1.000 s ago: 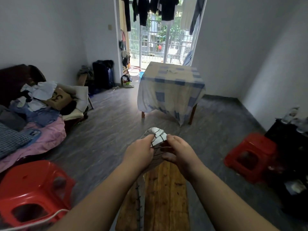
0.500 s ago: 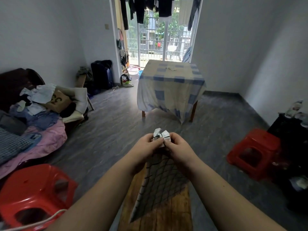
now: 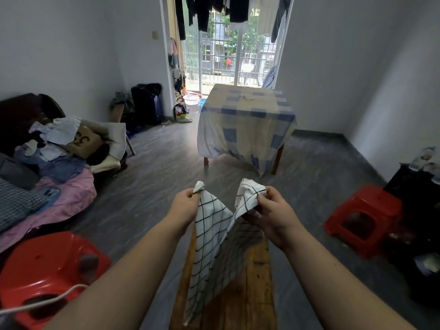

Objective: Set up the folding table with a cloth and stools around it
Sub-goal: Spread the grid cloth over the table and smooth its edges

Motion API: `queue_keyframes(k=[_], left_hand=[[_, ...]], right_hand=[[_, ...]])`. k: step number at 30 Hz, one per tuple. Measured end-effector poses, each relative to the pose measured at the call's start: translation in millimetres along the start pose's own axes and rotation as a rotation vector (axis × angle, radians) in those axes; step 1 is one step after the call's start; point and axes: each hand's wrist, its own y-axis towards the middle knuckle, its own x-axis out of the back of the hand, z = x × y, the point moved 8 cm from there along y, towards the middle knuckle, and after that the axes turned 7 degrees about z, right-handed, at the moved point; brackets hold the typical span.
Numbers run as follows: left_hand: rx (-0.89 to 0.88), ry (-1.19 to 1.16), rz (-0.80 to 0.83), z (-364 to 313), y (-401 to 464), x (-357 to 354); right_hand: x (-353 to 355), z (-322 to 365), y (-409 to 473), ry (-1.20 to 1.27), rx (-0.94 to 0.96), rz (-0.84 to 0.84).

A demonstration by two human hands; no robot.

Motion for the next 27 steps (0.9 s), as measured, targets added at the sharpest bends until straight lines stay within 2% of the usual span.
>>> queue_keyframes(k=[2, 5, 10, 14, 20, 22, 27], left_hand=[[0.025, -0.021, 0.021, 9, 6, 7], [0.094, -0.103, 0.152, 17, 6, 5], [-0.055, 0.069, 0.257, -7, -9, 0], [-0.105, -0.082, 0.502, -23, -29, -21], [-0.116, -0.07, 0.663, -13, -47, -44], [-0.173, 0.017, 0.614, -8, -49, -45], [-0.267, 0.131, 0.34, -3, -51, -37]], right_hand=[[-5, 6, 0, 0.059, 0.025, 0.022], [-11, 9, 1, 0.063, 0.061, 0.035], [-18, -7, 0, -0.028, 0.041, 0.035], [-23, -19, -3, -0.081, 0.054, 0.079], [-34, -38, -6, -0.232, 0.072, 0.157], [-34, -45, -7, -0.256, 0.052, 0.177], [-30, -58, -10, -0.364, 0.028, 0.211]])
